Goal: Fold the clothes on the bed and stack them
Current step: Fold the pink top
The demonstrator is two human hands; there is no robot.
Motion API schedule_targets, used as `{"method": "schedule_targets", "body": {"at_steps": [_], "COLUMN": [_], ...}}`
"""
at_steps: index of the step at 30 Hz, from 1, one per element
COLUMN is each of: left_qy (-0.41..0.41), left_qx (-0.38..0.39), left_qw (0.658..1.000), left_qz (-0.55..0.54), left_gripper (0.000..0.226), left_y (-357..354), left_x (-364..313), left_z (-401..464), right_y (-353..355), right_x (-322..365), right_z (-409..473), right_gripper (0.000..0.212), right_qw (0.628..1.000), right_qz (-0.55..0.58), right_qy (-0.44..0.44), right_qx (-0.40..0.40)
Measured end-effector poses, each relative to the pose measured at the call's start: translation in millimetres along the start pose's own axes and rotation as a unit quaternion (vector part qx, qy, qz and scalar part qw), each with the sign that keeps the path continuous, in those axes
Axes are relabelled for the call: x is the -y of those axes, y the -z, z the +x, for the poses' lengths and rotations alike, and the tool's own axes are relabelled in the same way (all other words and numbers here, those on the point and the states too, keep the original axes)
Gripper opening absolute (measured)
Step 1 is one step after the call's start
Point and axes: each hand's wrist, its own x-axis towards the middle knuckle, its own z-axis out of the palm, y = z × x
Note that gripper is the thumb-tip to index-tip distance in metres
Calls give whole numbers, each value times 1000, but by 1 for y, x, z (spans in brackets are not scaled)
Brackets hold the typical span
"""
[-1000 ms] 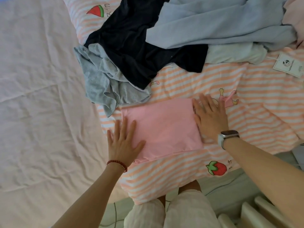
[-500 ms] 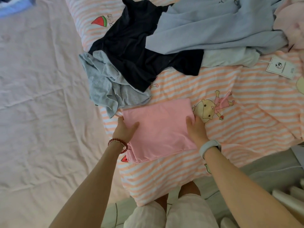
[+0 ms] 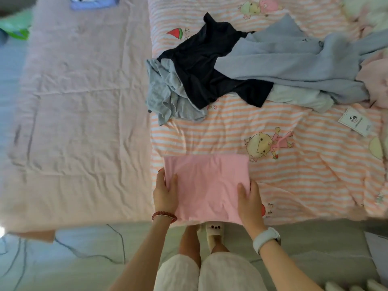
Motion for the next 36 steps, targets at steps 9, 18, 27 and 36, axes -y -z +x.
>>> {"method": "schedule_targets", "body": {"at_steps": [9, 18, 27, 36], "left_qy": [42, 123, 166, 172], "left_qx": [-183, -308, -363, -416], "left_qw": [981, 931, 897, 860], "left_qz": [-53, -153, -191, -240], "left_gripper": [32, 28, 25, 23], "left_y": [140, 278, 472, 597], "left_x": [47, 151, 280, 329], "left_z": [-76, -99, -97, -60], "right_y": [-65, -208, -398, -541], "right_x": [44, 76, 95, 145], "right_z": [-86, -176, -314, -386], "right_gripper": [29, 30, 18, 10], "right_qw": [969, 920, 871, 840], "right_qz": [-110, -188, -222, -239], "right_qy": [141, 182, 221, 279], "right_qx": [170, 291, 379, 399]}}
